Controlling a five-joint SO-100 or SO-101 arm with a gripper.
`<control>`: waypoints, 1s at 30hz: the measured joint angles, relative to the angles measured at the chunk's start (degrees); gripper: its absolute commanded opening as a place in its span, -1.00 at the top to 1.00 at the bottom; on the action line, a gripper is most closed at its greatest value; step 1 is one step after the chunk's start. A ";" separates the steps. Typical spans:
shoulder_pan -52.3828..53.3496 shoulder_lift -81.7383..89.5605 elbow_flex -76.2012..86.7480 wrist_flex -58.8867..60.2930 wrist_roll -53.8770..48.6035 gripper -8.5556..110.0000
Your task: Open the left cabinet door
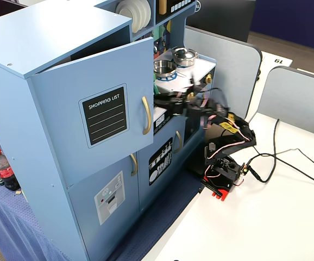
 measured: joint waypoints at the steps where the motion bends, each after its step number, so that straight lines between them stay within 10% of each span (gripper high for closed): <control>1: -0.88 -2.02 0.00 -1.58 -1.05 0.86; 18: -32.34 -3.78 0.00 -3.78 -12.92 0.86; 30: 6.06 9.76 13.89 26.63 -0.70 0.86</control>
